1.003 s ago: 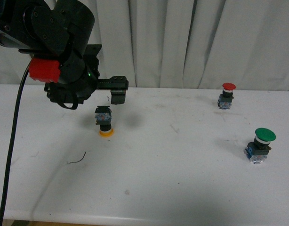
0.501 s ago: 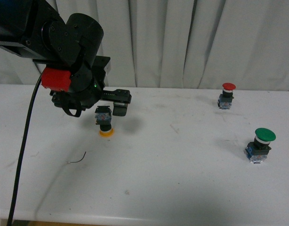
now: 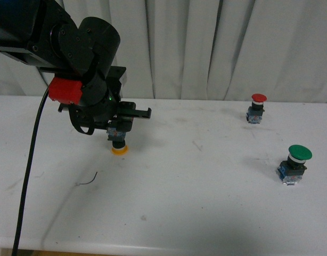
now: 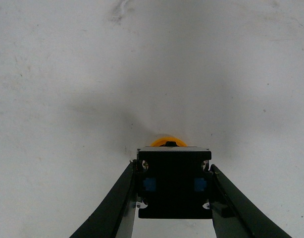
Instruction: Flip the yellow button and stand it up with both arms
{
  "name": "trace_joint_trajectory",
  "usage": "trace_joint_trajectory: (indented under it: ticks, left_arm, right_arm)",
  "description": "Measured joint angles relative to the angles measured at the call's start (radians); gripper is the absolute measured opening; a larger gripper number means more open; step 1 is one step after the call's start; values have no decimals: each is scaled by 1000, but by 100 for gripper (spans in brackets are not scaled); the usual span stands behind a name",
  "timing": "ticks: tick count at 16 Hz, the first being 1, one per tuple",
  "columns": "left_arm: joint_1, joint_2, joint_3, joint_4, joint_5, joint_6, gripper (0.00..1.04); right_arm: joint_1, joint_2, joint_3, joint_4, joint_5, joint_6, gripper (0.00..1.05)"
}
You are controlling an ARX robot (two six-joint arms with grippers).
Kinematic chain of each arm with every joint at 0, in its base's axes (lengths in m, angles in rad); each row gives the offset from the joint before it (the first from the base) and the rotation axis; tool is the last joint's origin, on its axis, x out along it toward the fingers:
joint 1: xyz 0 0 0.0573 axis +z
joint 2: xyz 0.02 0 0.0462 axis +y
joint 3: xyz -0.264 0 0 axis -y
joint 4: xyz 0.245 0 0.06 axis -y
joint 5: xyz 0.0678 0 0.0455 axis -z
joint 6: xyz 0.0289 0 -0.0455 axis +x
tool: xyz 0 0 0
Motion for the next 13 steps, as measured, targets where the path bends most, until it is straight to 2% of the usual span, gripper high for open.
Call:
trace_joint_trajectory:
  ticks: [3, 6, 10, 13]
  left_arm:
    - [-3, -12, -17, 20, 18, -21, 35]
    - [-26, -127, -129, 114, 57, -26, 35]
    - [-72, -494, -375, 343, 171, -122, 35]
    - [-139, -779, -629, 450, 177, -151, 35]
  right_arm:
    - [0, 0, 0, 0, 0, 0, 98]
    - [0, 0, 0, 0, 0, 0, 98]
    - [0, 0, 0, 0, 0, 0, 98]
    - [0, 0, 0, 0, 0, 0, 98]
